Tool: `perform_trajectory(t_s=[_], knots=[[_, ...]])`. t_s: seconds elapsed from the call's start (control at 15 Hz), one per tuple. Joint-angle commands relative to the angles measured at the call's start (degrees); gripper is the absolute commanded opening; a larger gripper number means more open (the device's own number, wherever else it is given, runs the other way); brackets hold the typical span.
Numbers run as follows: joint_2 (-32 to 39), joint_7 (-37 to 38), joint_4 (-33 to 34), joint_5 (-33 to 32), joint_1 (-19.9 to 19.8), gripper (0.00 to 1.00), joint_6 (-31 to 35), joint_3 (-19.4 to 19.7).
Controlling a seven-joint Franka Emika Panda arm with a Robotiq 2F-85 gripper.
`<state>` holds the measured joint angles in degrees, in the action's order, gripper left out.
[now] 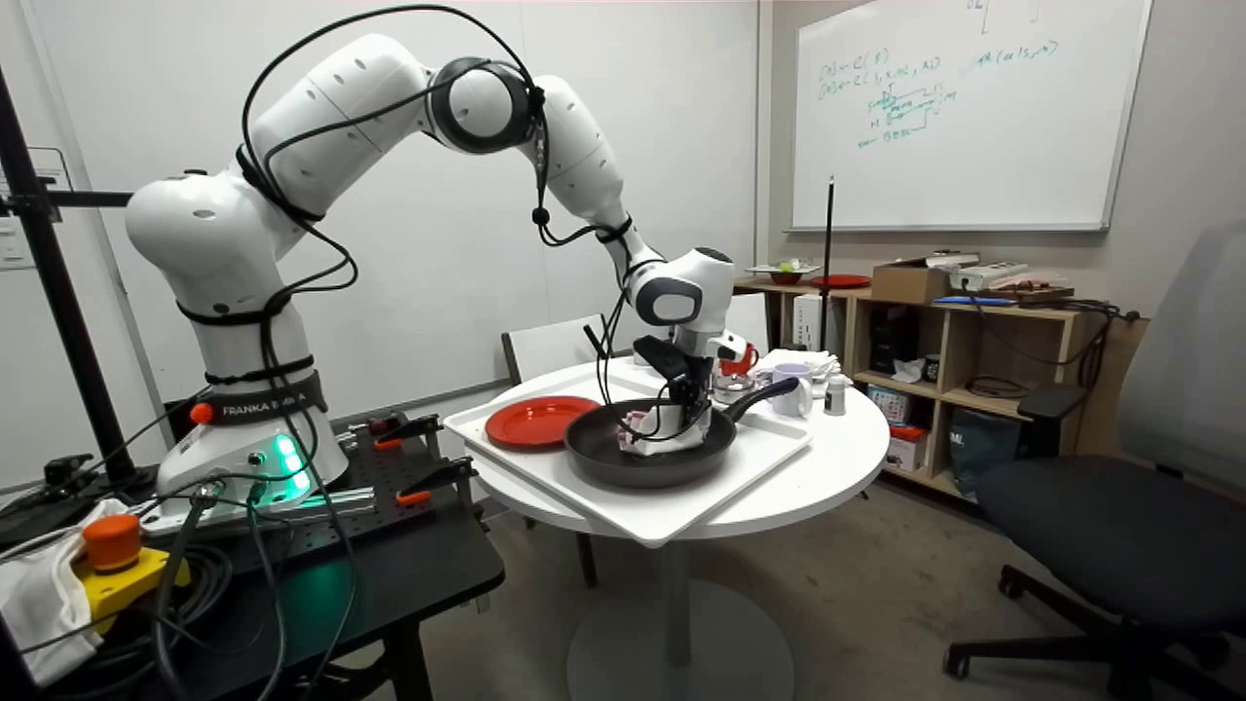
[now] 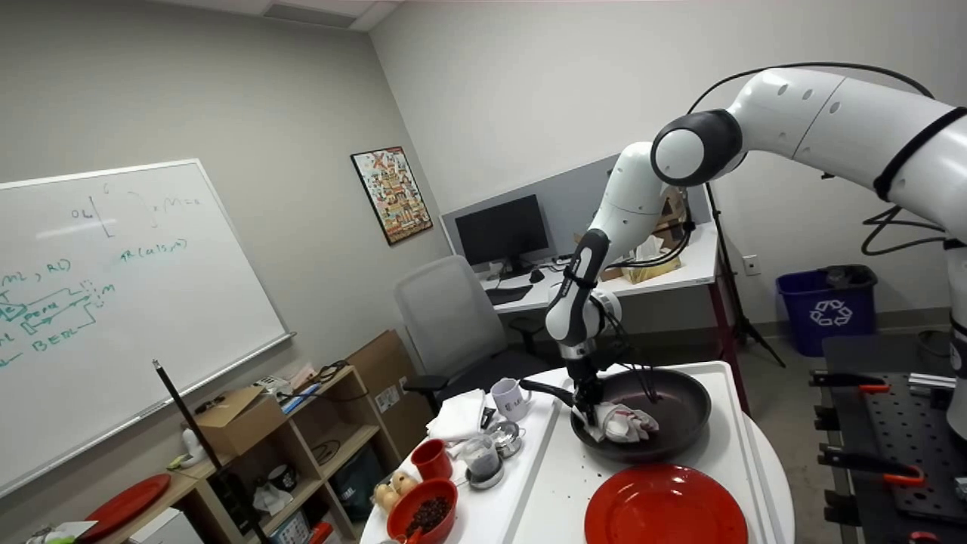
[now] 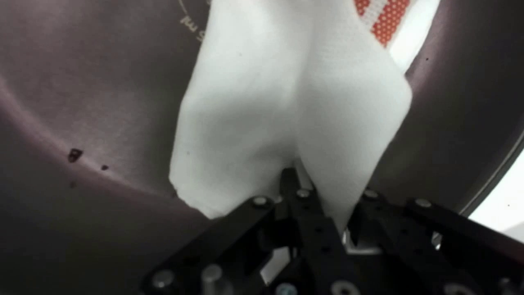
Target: Use the towel to wipe the pan
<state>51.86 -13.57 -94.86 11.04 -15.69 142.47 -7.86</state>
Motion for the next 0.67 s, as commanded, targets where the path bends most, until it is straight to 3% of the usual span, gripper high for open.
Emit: perform_trajectory(t_s=[0.0, 0.2, 0.6], knots=[[3.66, -2.15, 4.63, 3.81, -3.52, 0.04, -2.23, -1.21], [4.03, -1.95, 4.23, 6.44, -5.59, 0.04, -1.97, -1.14], [-0.31, -1.28, -3.42, 10.51, -7.34, 0.04, 4.14, -0.54]])
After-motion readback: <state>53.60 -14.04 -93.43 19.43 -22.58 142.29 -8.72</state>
